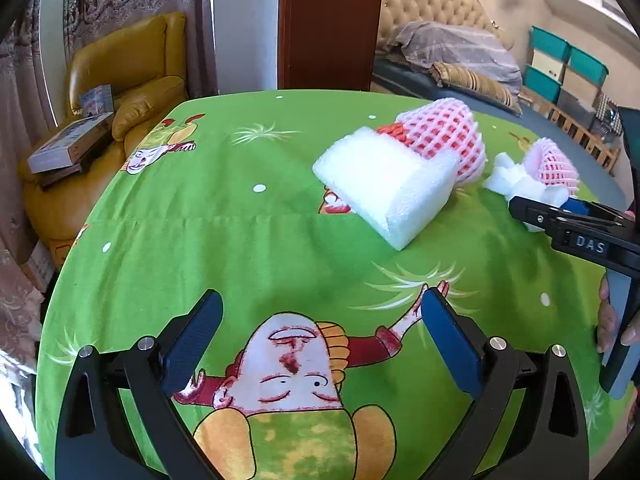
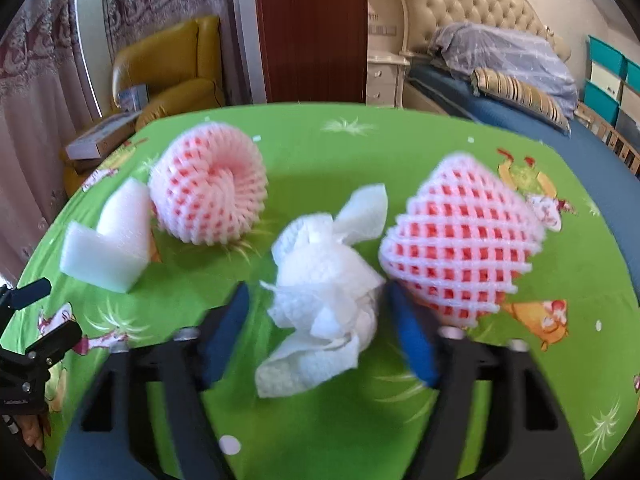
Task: Collect trash
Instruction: 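Grasp the crumpled white tissue with the right tool, then grasp the white foam block with the left tool while the right tool holds the tissue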
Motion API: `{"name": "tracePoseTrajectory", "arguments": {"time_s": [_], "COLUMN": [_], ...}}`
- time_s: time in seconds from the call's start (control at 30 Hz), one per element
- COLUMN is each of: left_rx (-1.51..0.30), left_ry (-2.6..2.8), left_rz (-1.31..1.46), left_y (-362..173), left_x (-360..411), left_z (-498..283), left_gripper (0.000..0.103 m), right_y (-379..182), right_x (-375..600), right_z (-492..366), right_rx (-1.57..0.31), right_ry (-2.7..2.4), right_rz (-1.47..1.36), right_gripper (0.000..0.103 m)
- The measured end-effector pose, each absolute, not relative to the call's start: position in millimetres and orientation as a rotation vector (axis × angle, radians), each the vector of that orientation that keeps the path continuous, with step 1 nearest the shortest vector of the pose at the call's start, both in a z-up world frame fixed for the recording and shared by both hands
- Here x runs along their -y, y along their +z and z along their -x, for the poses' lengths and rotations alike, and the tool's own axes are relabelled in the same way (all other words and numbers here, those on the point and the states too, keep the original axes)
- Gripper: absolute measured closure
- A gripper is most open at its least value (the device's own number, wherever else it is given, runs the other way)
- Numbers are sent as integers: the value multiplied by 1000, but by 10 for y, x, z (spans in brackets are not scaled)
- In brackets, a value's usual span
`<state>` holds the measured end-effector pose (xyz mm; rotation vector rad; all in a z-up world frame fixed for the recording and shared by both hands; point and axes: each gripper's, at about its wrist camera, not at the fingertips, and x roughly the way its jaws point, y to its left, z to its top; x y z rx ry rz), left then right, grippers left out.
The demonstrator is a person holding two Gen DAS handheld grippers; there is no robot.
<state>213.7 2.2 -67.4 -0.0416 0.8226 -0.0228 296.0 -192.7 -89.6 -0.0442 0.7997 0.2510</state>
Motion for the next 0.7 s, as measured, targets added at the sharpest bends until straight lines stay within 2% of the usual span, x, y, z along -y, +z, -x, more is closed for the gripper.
{"name": "tracePoseTrajectory", "arguments": {"time_s": [0.13, 0.4, 0.7], "left_rx": [-825, -834, -841], "left_ry": [-22, -24, -31], "left_rz": [38, 37, 37], "left_y": [-681, -678, -695], "left_x": [-12, -7, 1], "left_z": [-2131, -2163, -2185], "left_gripper": [9, 9, 9], "right_y": [-878, -695, -792], "right_x": [2062, 2394, 2974], "right_z": [-2841, -2190, -1697], "right_rx": [-789, -701, -634], "right_ry": [275, 269, 123], "right_rz": [2, 31, 37], "right_gripper": [62, 62, 62]}}
